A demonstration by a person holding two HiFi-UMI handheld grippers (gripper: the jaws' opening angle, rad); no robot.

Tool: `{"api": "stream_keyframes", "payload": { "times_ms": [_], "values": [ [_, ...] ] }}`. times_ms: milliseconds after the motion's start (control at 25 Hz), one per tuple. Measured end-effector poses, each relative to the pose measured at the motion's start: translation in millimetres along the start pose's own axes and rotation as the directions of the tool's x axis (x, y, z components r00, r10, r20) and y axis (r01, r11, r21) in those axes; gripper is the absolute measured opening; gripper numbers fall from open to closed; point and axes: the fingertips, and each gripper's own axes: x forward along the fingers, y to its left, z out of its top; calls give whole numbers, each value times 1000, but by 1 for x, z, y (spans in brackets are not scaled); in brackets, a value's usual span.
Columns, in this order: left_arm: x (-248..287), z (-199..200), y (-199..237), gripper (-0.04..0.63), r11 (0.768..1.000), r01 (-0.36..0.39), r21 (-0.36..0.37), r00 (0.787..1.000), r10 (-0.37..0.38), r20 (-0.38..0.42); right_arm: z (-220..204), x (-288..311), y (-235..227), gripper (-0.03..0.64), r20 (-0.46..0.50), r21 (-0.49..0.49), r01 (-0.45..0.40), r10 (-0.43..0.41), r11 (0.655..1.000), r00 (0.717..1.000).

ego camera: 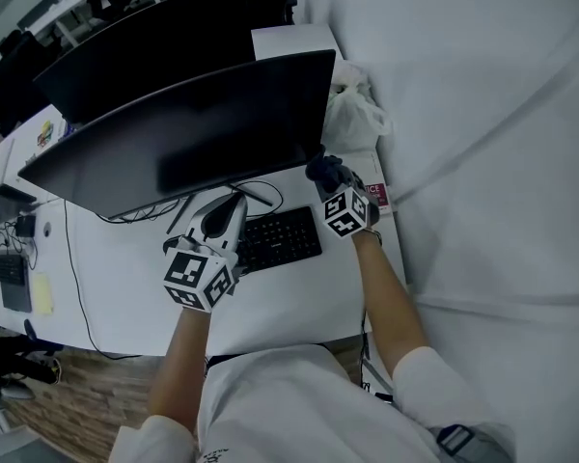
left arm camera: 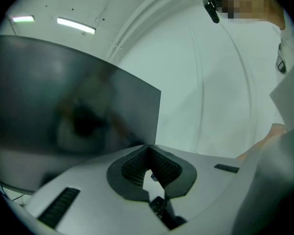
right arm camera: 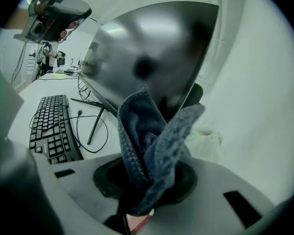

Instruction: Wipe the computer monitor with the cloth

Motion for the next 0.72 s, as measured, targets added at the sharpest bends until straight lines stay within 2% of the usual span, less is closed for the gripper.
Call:
{"api": "stream_keyframes", "payload": {
  "times_ms": [360,720],
  "values": [
    [-9,-29,23,6,997,-57,-50,998,55,-33,-12,19,19,104,-23,65,-26,28,998,999],
    [-31,-36,50,6,991,-112,-72,993,110,-37,11,34,46,104,7,55,-42,42,998,999]
  ]
}}
